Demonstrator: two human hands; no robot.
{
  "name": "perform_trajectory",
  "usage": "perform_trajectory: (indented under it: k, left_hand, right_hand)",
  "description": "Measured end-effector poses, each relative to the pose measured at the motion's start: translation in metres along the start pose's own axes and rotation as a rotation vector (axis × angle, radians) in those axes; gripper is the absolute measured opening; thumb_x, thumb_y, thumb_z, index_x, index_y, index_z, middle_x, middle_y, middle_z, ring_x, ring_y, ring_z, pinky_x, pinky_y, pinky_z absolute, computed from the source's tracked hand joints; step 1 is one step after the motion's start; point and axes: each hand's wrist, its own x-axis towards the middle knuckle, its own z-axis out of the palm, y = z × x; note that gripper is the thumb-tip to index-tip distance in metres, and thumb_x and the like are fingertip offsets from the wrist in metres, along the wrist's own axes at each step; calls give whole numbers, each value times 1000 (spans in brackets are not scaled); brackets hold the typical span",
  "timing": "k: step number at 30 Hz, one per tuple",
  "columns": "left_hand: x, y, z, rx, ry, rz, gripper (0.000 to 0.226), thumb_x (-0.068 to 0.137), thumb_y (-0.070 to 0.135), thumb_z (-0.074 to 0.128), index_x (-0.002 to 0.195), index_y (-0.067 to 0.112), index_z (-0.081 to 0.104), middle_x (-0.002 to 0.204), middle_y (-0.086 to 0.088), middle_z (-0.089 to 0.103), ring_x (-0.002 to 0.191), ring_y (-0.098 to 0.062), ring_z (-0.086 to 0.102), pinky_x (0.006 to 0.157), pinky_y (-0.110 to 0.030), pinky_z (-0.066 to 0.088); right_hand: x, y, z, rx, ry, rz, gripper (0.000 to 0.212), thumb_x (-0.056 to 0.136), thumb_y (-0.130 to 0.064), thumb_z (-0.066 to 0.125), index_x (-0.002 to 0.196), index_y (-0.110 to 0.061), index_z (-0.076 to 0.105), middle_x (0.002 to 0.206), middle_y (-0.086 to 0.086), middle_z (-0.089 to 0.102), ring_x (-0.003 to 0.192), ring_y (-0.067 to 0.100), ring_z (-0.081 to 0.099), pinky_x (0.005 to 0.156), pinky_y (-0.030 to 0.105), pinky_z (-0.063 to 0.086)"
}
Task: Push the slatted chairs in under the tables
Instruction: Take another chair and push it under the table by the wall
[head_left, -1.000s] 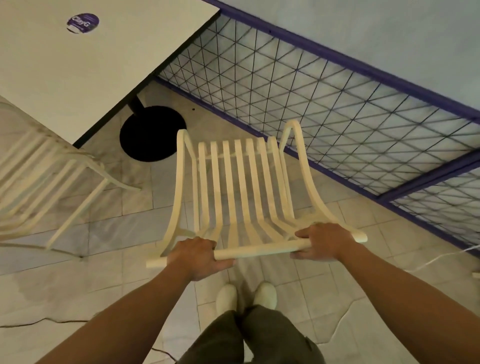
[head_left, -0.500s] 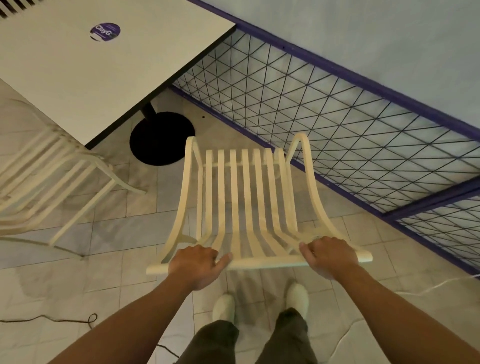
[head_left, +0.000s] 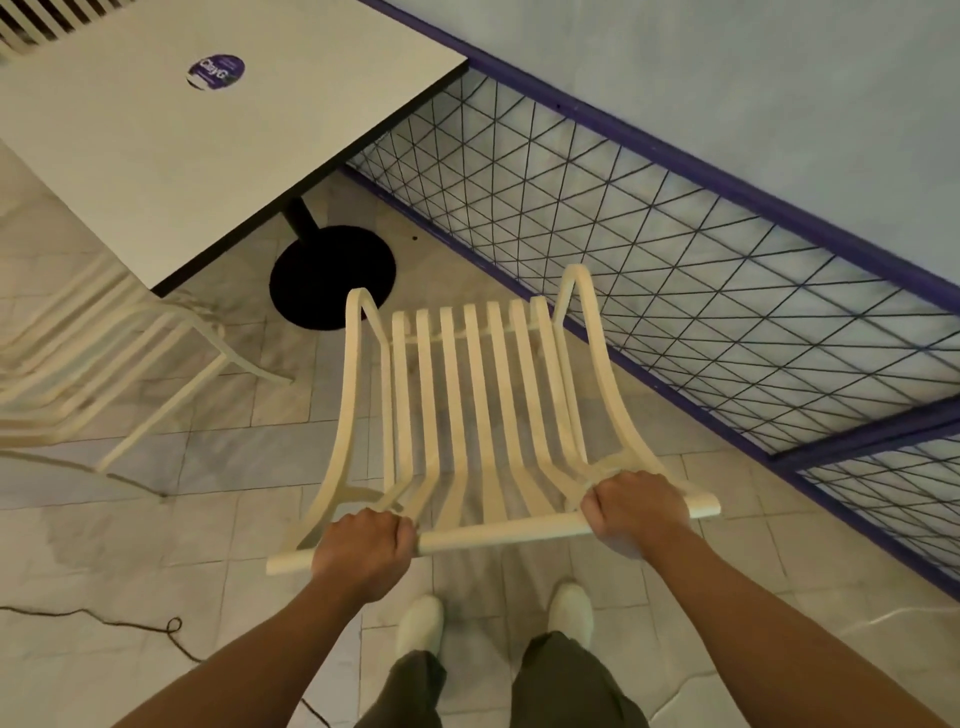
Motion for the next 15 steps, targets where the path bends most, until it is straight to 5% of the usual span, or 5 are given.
perform_trajectory:
  k: [7, 11, 15]
  left_hand:
    - [7, 40, -10, -135, -9, -101, 38, 107, 40, 31, 132, 24, 54, 120, -1, 64, 106, -21, 61, 86, -35, 50]
    - [16, 60, -19, -234, -7, -251, 42, 106, 41, 28, 120, 20, 62, 101, -1, 62, 99, -24, 64, 73, -36, 43]
    - [23, 81, -25, -176, -21, -205, 36, 106, 34, 32, 132, 20, 52, 122, -7, 62, 107, -28, 60, 73, -39, 36]
  right_hand:
    - [24, 47, -7, -29, 58, -102, 38, 96, -43, 37, 80, -23, 65, 79, 0, 67, 71, 19, 63, 70, 32, 54]
    - [40, 73, -11, -41, 81, -126, 39, 96, -44, 37, 74, -22, 61, 69, -2, 61, 61, 17, 59, 61, 30, 48]
    - [56, 92, -22, -86, 90, -174, 40, 99, -41, 37, 71, -21, 57, 67, -2, 57, 60, 18, 57, 57, 30, 41]
